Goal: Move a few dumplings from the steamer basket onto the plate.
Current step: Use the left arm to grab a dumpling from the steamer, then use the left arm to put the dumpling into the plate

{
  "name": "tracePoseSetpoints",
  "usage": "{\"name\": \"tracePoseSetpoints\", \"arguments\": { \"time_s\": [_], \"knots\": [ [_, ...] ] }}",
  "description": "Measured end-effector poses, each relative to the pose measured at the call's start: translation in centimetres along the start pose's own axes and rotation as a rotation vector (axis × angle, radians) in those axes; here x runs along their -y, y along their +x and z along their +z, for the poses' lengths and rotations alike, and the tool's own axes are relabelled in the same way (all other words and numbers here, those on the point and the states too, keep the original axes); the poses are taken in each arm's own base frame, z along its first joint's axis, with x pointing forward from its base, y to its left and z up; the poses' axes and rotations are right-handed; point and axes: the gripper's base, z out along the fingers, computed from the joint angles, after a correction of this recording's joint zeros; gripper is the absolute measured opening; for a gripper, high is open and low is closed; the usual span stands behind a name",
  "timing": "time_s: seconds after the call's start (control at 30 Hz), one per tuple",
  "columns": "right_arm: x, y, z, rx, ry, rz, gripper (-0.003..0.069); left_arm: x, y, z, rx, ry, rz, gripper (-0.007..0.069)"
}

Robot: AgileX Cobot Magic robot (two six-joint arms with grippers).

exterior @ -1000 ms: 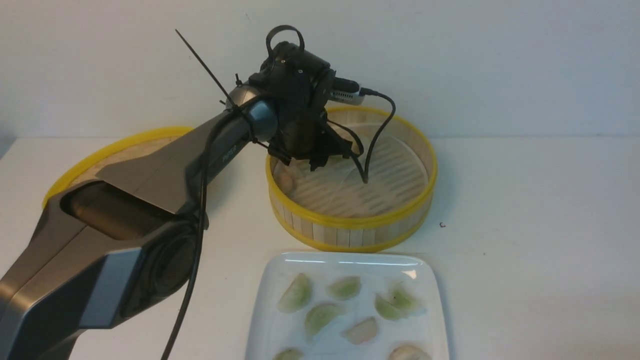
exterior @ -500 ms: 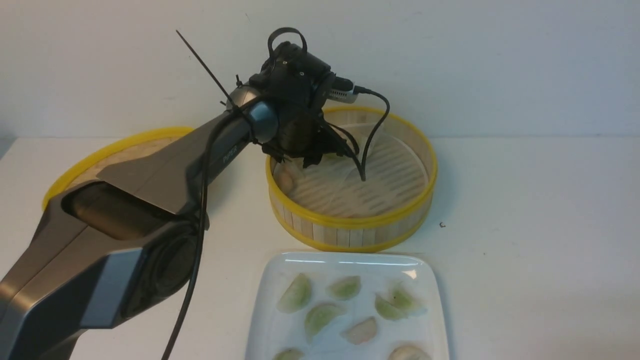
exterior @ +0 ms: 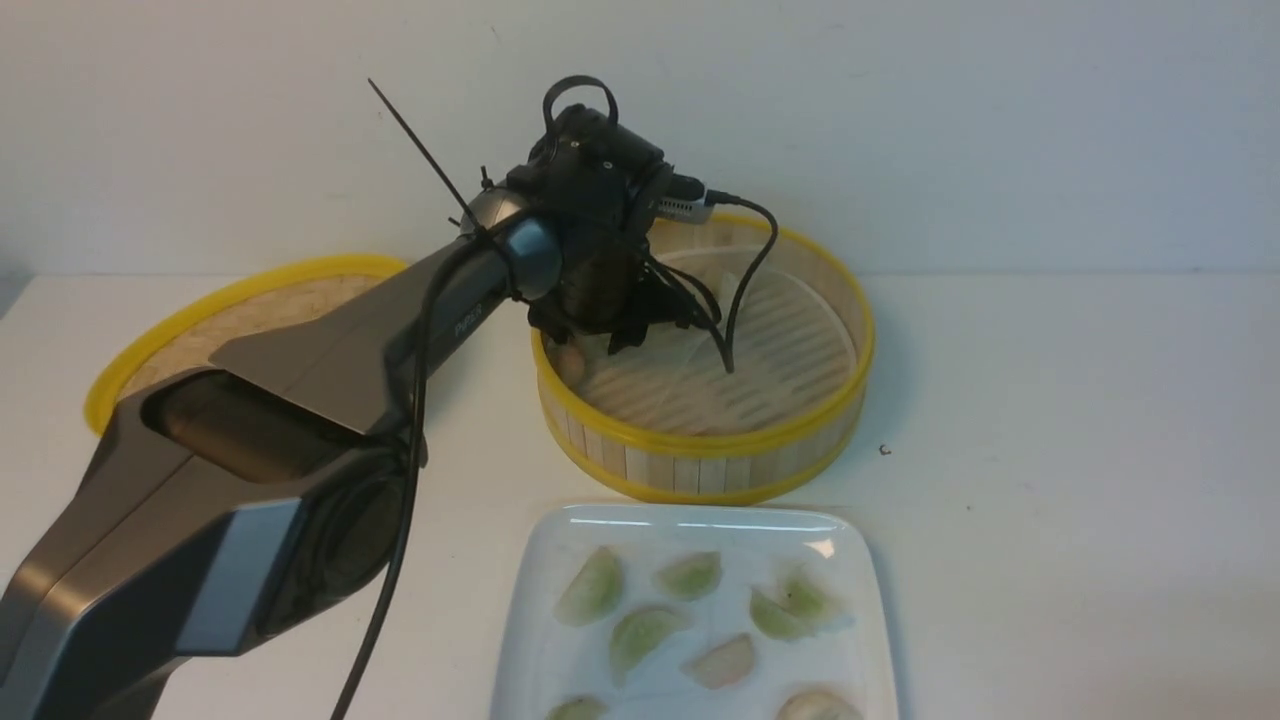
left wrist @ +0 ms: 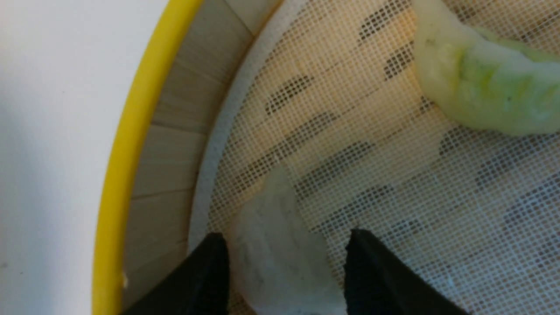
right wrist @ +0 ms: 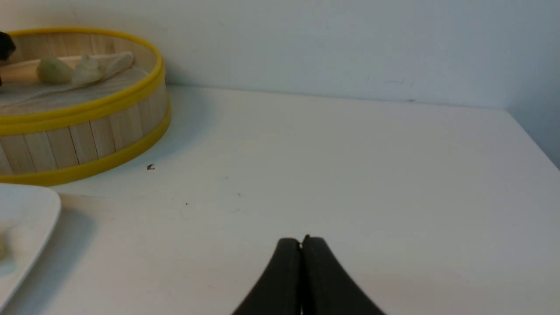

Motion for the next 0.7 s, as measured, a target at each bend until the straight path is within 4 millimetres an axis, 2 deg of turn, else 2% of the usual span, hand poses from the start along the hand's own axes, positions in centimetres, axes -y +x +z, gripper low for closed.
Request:
{"name": "tracePoseSetpoints", "arguments": {
  "time_s": [0.17, 0.33, 0.4, 0.57, 0.6, 0.7],
  "knots": [
    [0.0, 0.0, 0.0, 0.000, 0.000, 0.000, -0.0015, 0.0, 0.0, 0.0, 0.003, 0.001, -0.002, 0.0214],
    [0.0, 0.0, 0.0, 0.000, 0.000, 0.000, -0.0015, -0.1, -0.1, -0.5, -0.007, -0.005, 0.013, 0.0206],
    [0.0, 0.0, 0.0, 0.000, 0.000, 0.000, -0.0015, -0.2, -0.4, -1.4, -0.008, -0.004, 0.023, 0.0206],
    [0.0, 0.0, 0.0, 0.000, 0.000, 0.000, -0.0015, -0.8, -1.7, -6.0, 0.041, 0.035, 0.053, 0.0206],
    [0.0, 0.0, 0.0, 0.000, 0.000, 0.000, -0.0015, -1.0, -2.1, -7.8, 0.058, 0.058, 0.061, 0.0206],
    [0.0, 0.0, 0.0, 0.000, 0.000, 0.000, -0.0015, -1.3, -2.7, -11.8, 0.112, 0.122, 0.099, 0.0204]
  ]
}}
